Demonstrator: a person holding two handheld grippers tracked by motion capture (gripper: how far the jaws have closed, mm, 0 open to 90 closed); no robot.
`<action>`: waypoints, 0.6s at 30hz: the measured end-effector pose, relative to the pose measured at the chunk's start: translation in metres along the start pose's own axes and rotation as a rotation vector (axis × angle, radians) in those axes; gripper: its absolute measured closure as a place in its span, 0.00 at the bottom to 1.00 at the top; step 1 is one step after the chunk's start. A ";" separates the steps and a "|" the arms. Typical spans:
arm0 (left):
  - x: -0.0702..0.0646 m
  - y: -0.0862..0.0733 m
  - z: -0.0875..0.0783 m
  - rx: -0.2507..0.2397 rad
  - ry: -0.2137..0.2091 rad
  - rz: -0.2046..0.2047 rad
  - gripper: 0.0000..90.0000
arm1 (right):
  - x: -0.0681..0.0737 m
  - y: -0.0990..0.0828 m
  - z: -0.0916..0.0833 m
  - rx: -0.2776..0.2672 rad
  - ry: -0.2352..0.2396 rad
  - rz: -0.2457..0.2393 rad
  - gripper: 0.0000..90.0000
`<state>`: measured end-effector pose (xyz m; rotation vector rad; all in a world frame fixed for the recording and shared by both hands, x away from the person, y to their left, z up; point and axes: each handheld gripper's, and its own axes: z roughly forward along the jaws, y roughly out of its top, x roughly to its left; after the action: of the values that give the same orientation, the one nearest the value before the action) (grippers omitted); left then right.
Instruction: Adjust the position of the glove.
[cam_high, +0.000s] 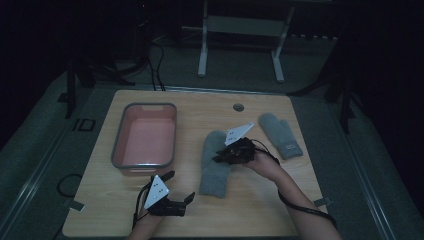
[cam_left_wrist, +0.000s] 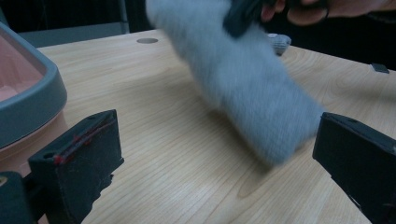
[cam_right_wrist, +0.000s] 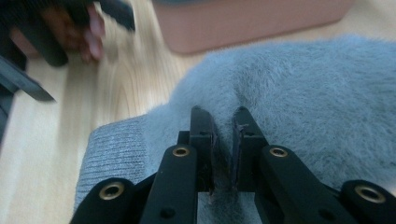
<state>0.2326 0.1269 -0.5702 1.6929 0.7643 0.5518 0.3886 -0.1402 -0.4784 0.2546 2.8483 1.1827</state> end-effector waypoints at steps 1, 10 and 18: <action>0.000 0.000 0.000 0.000 0.000 0.000 0.02 | 0.000 -0.002 0.006 0.014 0.004 0.003 0.91; 0.000 0.000 0.000 0.002 -0.005 -0.001 0.02 | -0.015 -0.025 0.048 0.106 0.012 0.036 0.85; 0.000 0.000 0.000 0.003 -0.008 -0.001 0.02 | -0.024 -0.031 0.055 0.103 0.015 0.062 0.45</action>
<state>0.2328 0.1271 -0.5702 1.6969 0.7610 0.5433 0.4137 -0.1274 -0.5393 0.3417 2.9390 1.0527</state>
